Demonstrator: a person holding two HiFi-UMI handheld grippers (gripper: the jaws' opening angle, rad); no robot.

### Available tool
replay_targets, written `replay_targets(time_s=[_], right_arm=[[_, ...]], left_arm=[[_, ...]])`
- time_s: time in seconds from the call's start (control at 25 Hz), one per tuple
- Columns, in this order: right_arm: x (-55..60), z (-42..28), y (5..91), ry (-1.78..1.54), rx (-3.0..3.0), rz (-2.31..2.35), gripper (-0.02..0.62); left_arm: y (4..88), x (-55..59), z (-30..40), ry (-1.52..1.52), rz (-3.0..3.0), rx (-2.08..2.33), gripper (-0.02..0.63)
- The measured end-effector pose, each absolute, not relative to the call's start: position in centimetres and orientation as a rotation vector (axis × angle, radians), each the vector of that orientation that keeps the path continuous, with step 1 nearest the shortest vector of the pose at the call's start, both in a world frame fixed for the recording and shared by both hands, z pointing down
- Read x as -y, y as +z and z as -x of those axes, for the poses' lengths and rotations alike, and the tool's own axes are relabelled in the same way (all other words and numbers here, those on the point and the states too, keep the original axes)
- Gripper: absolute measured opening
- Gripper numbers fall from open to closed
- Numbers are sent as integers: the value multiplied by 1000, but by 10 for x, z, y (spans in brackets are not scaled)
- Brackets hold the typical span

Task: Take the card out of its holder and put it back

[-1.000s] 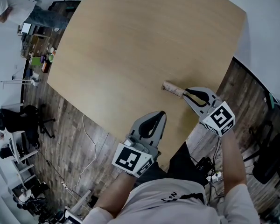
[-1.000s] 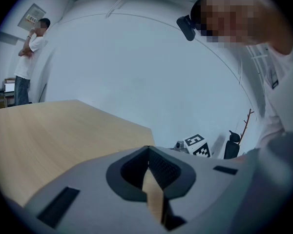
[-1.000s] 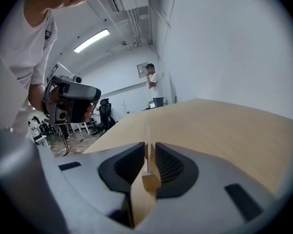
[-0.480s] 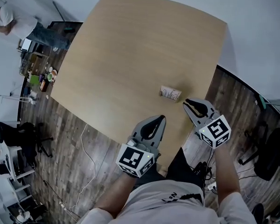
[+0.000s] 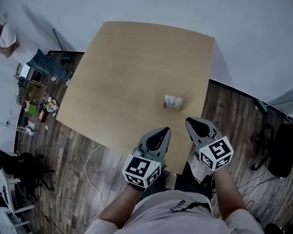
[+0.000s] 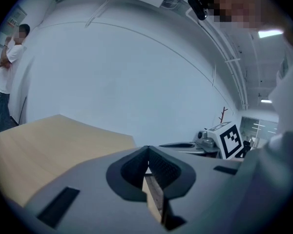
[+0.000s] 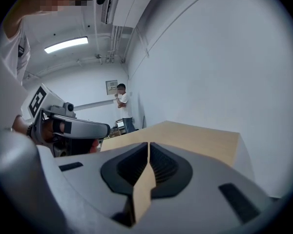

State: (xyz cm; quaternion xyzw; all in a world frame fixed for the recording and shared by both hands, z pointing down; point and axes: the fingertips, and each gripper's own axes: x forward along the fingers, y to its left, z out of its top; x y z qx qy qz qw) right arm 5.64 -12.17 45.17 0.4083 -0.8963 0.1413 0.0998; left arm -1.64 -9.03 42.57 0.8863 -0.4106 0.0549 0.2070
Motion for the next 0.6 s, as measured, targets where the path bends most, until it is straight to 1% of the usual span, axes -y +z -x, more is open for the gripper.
replay_targets(time_s=[0.24, 0.6], right_arm=[[87, -46, 408, 466, 2645, -1346, 17], [55, -25, 360, 395, 2690, -1426, 14]], left_arm=[[388, 65, 24, 132, -2527, 1092, 14], [351, 47, 33, 78, -2605, 1073, 13]])
